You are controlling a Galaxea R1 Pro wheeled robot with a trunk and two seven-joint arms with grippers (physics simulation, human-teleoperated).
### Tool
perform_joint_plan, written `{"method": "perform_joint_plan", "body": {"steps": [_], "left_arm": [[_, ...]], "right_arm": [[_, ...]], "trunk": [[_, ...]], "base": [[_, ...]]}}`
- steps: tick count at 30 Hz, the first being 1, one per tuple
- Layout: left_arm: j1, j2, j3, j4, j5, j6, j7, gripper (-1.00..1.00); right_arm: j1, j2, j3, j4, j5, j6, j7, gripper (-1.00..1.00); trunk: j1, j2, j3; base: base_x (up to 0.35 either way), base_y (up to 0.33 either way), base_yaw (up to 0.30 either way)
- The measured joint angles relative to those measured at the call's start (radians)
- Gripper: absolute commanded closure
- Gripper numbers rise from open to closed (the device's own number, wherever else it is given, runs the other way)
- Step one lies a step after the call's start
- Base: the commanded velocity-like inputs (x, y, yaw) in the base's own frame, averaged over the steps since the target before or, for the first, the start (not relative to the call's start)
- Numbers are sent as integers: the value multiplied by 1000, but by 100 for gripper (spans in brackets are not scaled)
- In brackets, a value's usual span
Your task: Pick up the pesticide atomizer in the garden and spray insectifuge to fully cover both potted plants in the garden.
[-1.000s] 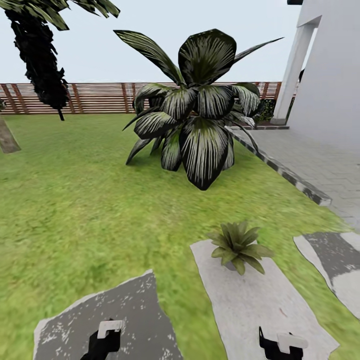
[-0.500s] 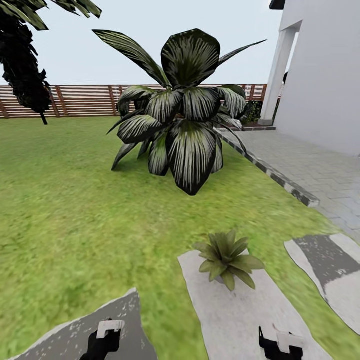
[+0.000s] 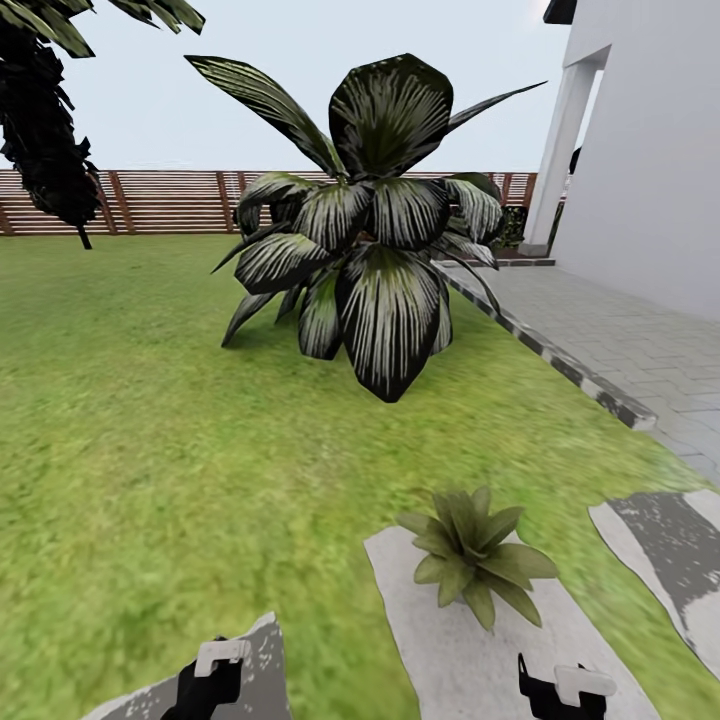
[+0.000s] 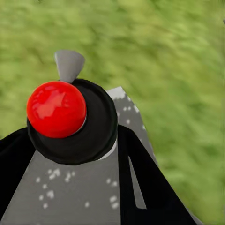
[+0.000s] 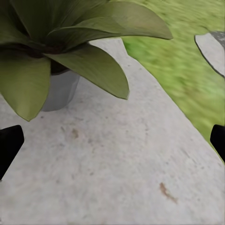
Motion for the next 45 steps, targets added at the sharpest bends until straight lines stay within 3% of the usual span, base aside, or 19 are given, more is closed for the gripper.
{"method": "perform_joint_plan", "body": {"steps": [8, 45], "left_arm": [[0, 0, 0, 0, 0, 3, 2, 100], [0, 1, 1, 0, 0, 3, 3, 100]], "right_arm": [[0, 0, -1, 0, -3, 0, -2, -100], [0, 0, -1, 0, -5, 0, -3, -100]], "trunk": [[0, 0, 0], [0, 0, 0]], "base": [[30, 120, -62], [115, 322, -283]]}}
